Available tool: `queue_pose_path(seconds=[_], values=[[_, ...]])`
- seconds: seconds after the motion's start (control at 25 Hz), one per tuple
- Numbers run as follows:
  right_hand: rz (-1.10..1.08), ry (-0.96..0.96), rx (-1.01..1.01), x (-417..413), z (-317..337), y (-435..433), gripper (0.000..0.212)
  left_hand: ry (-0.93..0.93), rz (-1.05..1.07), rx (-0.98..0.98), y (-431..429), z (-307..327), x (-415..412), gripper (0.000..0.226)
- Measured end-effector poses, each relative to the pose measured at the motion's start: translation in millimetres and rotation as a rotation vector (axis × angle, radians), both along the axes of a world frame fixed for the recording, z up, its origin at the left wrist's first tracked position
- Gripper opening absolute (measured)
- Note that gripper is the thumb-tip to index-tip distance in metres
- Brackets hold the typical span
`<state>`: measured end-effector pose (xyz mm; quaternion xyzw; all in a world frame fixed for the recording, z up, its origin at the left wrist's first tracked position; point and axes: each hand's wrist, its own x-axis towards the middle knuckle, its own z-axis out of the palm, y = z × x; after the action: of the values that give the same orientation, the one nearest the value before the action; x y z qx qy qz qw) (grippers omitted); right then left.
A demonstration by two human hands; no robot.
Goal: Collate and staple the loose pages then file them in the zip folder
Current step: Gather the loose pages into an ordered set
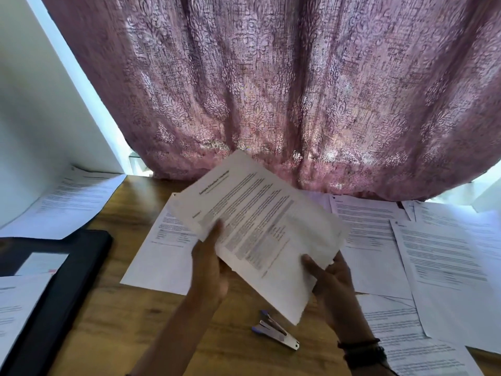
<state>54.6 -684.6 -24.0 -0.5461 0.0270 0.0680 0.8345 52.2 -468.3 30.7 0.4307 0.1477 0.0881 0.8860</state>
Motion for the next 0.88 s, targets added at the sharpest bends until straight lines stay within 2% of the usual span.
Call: queue_pose_path(seconds=[0.12, 0.2, 0.24, 0.28, 0.36, 0.44, 0.48, 0.56, 0.64, 0.8, 0.88], values=[[0.027, -0.063, -0.113, 4.8, 19.2, -32.6, 0.041, -0.111, -0.065, -0.191, 56.4, 11.3, 4.5, 0.049], [0.097, -0.077, -0.187, 9.0, 30.3, -52.1, 0.037, -0.056, -0.203, -0.124, 89.4, 20.3, 9.6, 0.07], [0.134, -0.085, -0.226, 12.7, 34.5, -57.8, 0.037, -0.006, -0.288, 0.02, 99.2, 19.8, 13.6, 0.075], [0.157, -0.112, -0.267, 17.1, 35.9, -62.0, 0.038, 0.032, -0.365, 0.214, 102.1, 18.8, 16.3, 0.072], [0.137, -0.182, -0.358, 24.6, 38.5, -63.0, 0.038, 0.062, -0.431, 0.637, 91.4, 16.4, 17.8, 0.039], [0.045, -0.241, -0.422, 28.4, 37.7, -59.2, 0.04, 0.036, -0.276, 0.87, 73.4, 11.4, 16.7, 0.011], [0.003, -0.258, -0.451, 27.4, 36.6, -56.8, 0.049, 0.004, -0.181, 0.882, 65.6, 7.4, 14.9, 0.006], [-0.038, -0.267, -0.497, 23.7, 30.3, -52.6, 0.072, -0.082, -0.087, 0.861, 54.7, 1.0, 8.3, 0.02], [-0.091, -0.269, -0.455, 17.4, 19.1, -50.4, 0.066, -0.139, -0.086, 0.9, 48.0, -9.7, 4.5, 0.03], [-0.173, -0.26, -0.499, 7.2, -4.2, -46.2, 0.042, -0.126, -0.08, 0.858, 36.0, -34.3, -1.4, 0.015], [-0.219, -0.273, -0.542, 2.6, -4.7, -43.3, 0.051, -0.13, -0.044, 0.826, 31.3, -38.5, -2.8, 0.017]])
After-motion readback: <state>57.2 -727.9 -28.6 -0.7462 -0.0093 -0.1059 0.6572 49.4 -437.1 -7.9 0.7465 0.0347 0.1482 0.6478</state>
